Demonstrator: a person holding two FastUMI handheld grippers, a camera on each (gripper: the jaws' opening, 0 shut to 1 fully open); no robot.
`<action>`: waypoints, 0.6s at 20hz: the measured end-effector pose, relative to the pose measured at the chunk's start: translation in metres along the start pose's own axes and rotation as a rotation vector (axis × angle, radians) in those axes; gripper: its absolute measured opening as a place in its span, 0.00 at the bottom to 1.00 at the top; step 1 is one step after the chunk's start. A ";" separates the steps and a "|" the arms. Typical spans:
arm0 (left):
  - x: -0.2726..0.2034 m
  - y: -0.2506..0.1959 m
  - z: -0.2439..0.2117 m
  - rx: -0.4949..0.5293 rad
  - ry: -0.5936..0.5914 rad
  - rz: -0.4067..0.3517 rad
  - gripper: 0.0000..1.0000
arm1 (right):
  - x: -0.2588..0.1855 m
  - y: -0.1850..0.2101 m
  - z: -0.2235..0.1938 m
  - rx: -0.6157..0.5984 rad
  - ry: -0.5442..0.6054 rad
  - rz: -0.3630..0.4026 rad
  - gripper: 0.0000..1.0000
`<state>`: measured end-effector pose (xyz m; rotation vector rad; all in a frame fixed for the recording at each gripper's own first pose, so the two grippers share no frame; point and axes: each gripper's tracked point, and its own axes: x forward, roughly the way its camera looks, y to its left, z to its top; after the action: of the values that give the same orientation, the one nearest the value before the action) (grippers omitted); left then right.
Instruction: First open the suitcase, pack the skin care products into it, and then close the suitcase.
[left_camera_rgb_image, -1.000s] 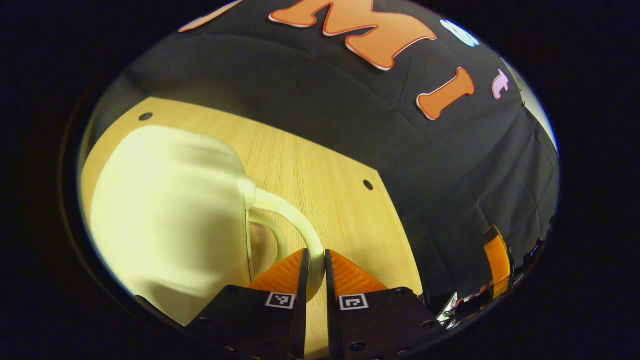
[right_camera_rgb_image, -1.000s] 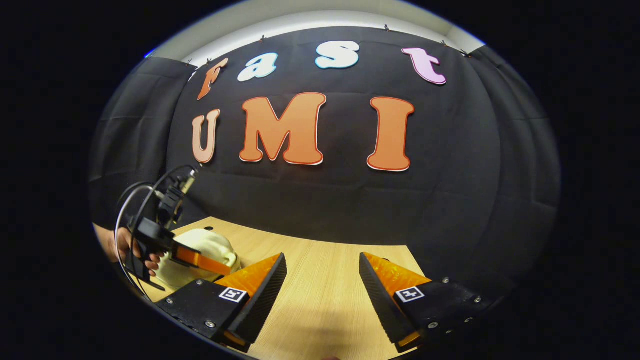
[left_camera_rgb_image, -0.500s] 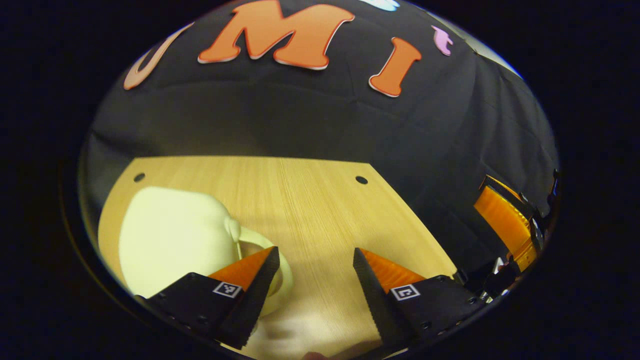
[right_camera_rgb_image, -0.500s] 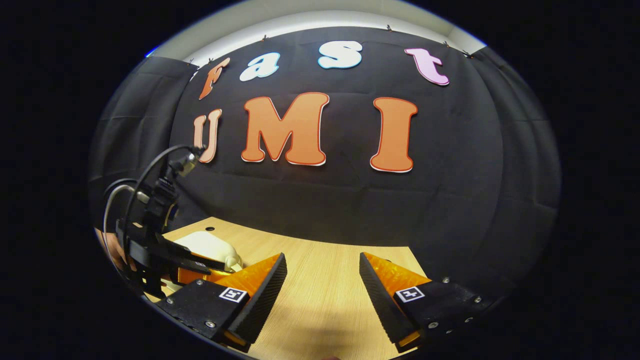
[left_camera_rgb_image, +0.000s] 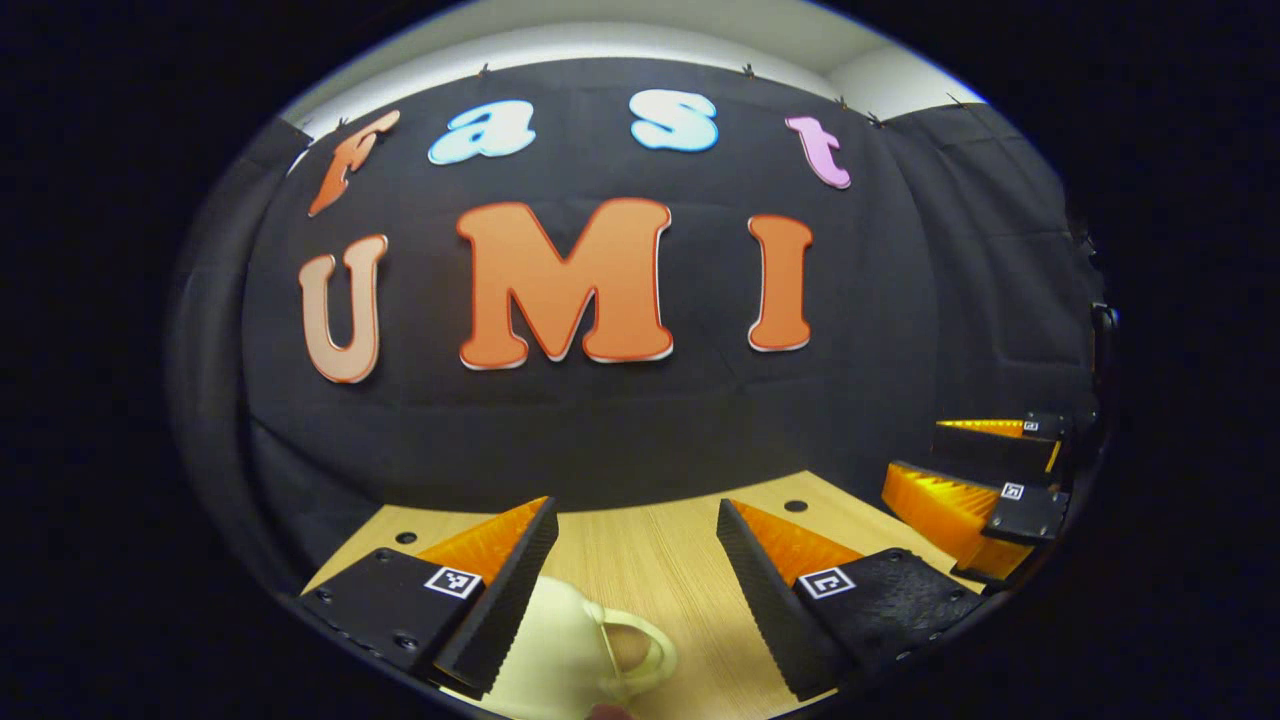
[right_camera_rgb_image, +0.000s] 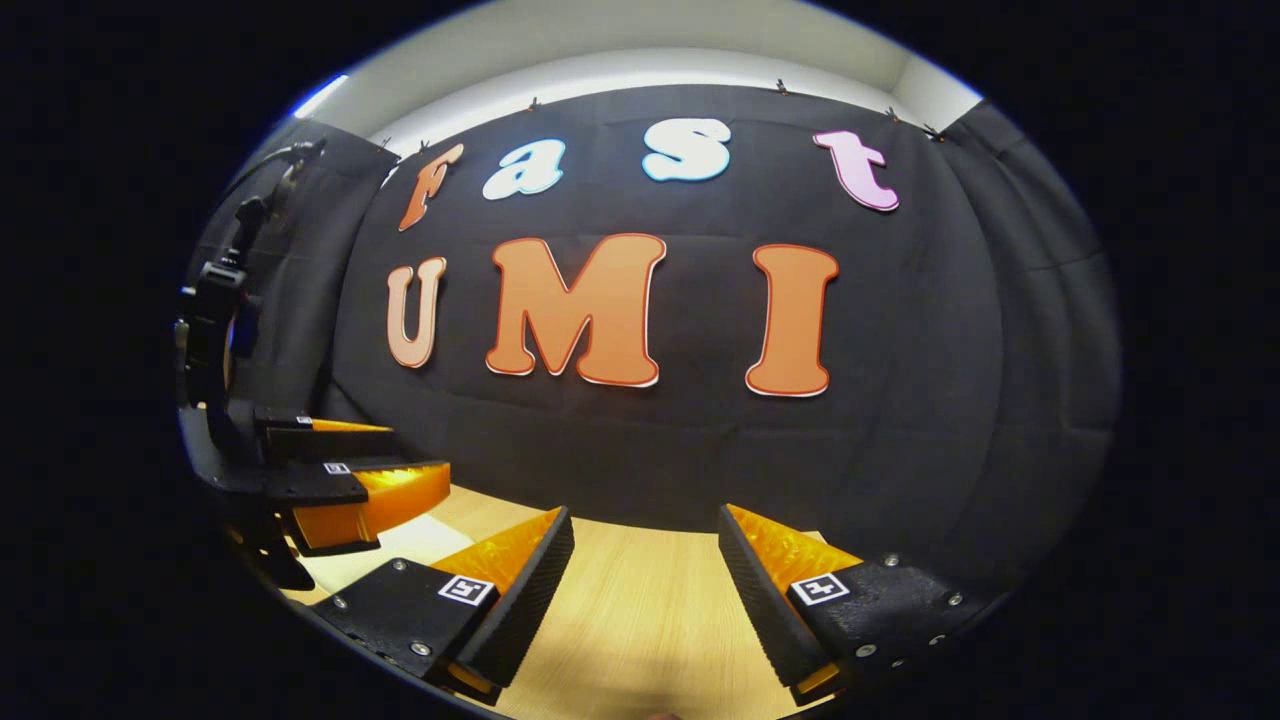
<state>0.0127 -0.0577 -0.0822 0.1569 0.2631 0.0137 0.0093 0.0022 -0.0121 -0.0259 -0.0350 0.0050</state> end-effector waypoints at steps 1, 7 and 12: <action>-0.004 0.000 0.007 0.001 -0.026 0.018 0.99 | -0.002 0.002 0.005 -0.004 -0.014 0.003 0.92; -0.022 -0.002 0.028 0.032 -0.146 0.060 0.99 | 0.001 0.025 0.023 -0.096 -0.097 0.032 0.92; -0.017 0.002 0.026 0.005 -0.108 0.102 0.99 | 0.008 0.046 0.027 -0.070 -0.104 0.089 0.93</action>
<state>0.0031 -0.0603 -0.0529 0.1755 0.1473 0.1052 0.0163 0.0492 0.0141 -0.0971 -0.1380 0.0943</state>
